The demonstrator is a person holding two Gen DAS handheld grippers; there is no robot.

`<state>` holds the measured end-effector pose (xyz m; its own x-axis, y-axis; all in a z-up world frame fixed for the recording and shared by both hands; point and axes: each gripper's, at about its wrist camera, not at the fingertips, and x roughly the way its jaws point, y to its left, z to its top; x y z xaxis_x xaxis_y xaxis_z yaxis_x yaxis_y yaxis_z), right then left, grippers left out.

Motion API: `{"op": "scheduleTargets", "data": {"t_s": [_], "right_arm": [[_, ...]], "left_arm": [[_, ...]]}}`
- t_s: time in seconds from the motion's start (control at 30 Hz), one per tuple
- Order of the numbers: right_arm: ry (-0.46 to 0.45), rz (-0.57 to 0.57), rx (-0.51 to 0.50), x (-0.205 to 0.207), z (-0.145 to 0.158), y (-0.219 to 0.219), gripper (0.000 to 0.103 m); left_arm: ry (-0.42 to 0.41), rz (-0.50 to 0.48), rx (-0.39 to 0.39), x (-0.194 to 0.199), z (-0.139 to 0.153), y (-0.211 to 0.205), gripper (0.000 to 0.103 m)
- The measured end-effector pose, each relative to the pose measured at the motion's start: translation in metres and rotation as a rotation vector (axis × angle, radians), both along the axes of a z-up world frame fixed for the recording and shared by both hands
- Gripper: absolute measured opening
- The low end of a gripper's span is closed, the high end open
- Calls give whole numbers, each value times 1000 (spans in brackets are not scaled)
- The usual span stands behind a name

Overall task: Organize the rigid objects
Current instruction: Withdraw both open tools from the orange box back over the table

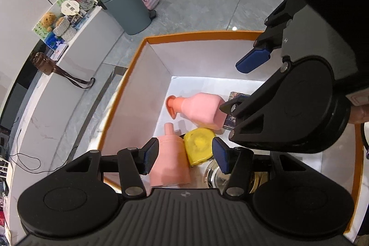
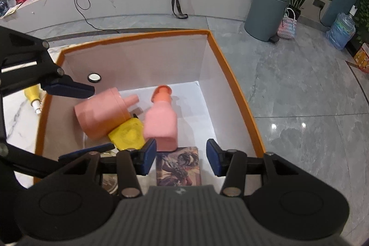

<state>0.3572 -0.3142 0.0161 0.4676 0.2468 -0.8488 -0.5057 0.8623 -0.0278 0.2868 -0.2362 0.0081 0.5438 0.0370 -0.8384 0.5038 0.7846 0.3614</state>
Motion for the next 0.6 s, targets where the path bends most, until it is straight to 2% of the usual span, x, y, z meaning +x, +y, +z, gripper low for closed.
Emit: {"op": "scheduleTargets", "data": {"t_s": [0.47,0.6], "right_arm": [[-43,19,33,-17,21,5,49],[-54,31,41,-21,25,9,49]], "left_arm": [[-37,14,2,-19,18,6,63],[-50,24,-23,-25,23,9,63]]}}
